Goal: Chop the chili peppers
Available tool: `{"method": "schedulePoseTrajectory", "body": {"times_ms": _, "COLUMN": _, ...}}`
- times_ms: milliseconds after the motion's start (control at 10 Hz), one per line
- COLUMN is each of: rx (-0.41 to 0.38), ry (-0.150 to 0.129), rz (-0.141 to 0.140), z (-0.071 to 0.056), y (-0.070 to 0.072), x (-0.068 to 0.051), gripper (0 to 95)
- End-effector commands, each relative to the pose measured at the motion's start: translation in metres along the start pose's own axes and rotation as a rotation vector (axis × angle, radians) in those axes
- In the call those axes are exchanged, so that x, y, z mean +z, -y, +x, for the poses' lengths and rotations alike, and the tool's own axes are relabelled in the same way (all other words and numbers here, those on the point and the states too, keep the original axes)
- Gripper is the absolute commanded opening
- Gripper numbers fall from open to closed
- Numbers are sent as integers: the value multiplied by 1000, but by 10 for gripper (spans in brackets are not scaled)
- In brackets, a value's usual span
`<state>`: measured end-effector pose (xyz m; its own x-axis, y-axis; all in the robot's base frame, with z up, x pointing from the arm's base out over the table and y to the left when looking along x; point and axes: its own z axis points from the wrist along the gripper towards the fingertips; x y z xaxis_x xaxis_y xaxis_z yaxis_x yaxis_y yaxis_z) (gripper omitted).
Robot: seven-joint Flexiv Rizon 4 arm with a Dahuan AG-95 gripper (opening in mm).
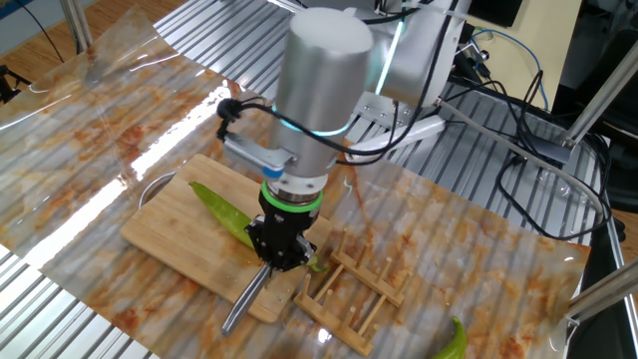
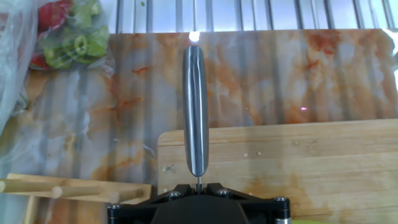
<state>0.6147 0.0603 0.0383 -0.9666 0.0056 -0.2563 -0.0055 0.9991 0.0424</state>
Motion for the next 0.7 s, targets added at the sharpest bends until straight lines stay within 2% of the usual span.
{"method": "schedulePoseTrajectory", "body": {"times_ms": 100, "rx": 1, "ry": 3, "rz": 25, "z": 1, "y": 1, "x": 13, "gripper": 0}}
{"method": "schedulePoseTrajectory", "body": {"times_ms": 300, "rx": 2, "ry": 1, "rz": 23, "z": -2, "y": 1, "x": 10, "gripper": 0}}
{"method": "schedulePoseTrajectory", "body": {"times_ms": 400, "rx": 5, "ry": 3, "rz": 17, "z": -8, "y": 1, "x": 10, "gripper": 0}}
{"method": "schedulePoseTrajectory", "body": {"times_ms": 700, "rx": 8, "ry": 10, "rz": 21, "z": -16, "y": 2, "x": 17, "gripper": 0}}
